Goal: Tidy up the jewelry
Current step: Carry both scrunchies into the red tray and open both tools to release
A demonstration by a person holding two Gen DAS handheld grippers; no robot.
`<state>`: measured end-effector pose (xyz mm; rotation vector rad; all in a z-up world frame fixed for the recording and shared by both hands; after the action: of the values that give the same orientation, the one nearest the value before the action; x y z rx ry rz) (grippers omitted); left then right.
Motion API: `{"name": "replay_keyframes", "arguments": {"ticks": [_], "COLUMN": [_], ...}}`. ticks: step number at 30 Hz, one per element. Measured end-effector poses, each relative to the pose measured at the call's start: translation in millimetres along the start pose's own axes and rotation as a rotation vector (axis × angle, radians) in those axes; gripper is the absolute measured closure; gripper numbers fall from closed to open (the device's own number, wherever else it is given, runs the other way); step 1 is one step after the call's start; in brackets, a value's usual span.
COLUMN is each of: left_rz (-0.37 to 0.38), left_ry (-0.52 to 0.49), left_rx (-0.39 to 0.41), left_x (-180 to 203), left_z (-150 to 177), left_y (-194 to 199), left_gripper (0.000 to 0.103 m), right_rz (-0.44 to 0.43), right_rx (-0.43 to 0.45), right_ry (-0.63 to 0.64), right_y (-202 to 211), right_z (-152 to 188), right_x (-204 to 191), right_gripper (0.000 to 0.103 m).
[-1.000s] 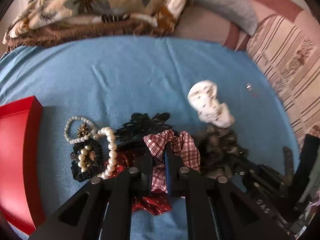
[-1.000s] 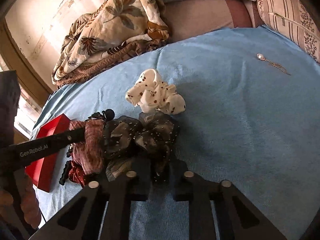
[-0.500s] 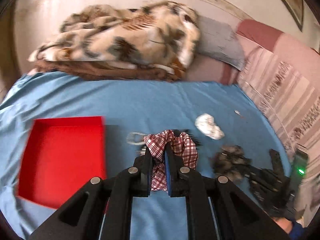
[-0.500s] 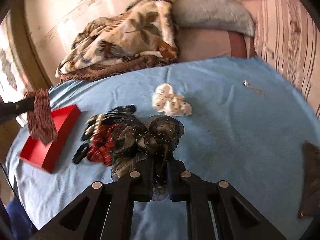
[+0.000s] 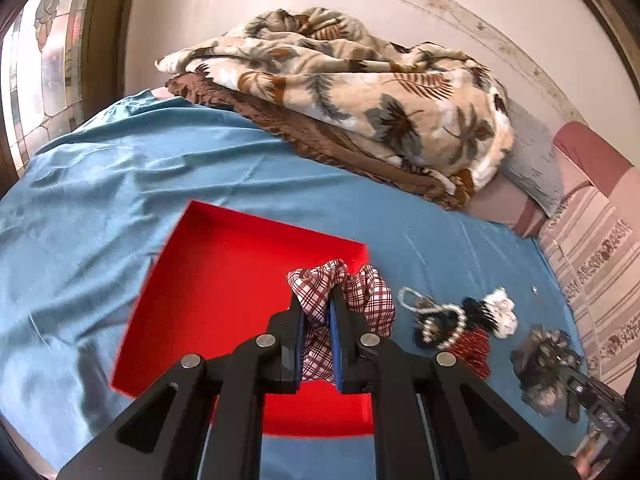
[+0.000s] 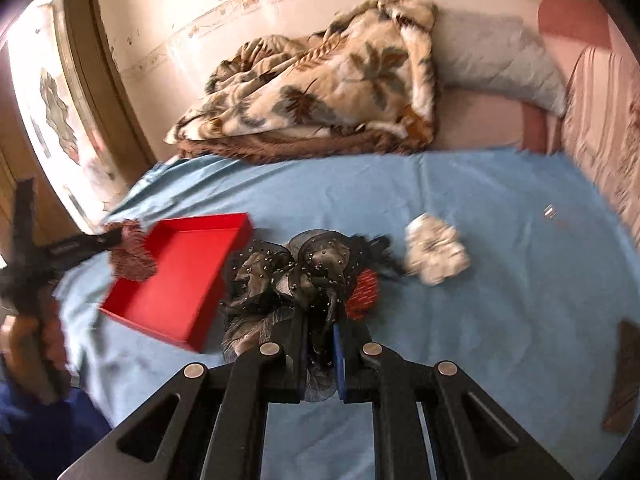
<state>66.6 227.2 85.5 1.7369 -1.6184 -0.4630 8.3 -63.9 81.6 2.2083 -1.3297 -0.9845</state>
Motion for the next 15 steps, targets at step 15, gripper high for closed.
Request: {"name": "replay_keyframes", "arguments": {"ticks": [15], "left_rz": [-0.131], "left_ry": [0.031], "left_rx": [-0.021], "left_x": [-90], "left_z": [-36], "left_y": [-67], "left_gripper": [0.092], "right_rz": [-0.17], "right_rx": [-0.109], "right_ry": [-0.029], "right_y": [-116], "right_z": [-46], "right_x": [-116], "right_gripper": [0.092]}}
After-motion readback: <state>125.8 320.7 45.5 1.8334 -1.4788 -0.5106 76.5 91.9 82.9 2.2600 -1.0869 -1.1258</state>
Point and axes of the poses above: each gripper's, at about its wrist camera, not at the fingertips, and y roughly against the way its jaws point, x to its right, z to its underside, the point moved 8 cm from there along -y, roughly the way its jaws point, and after that the axes turned 6 degrees about -z, right-handed, at the moved point
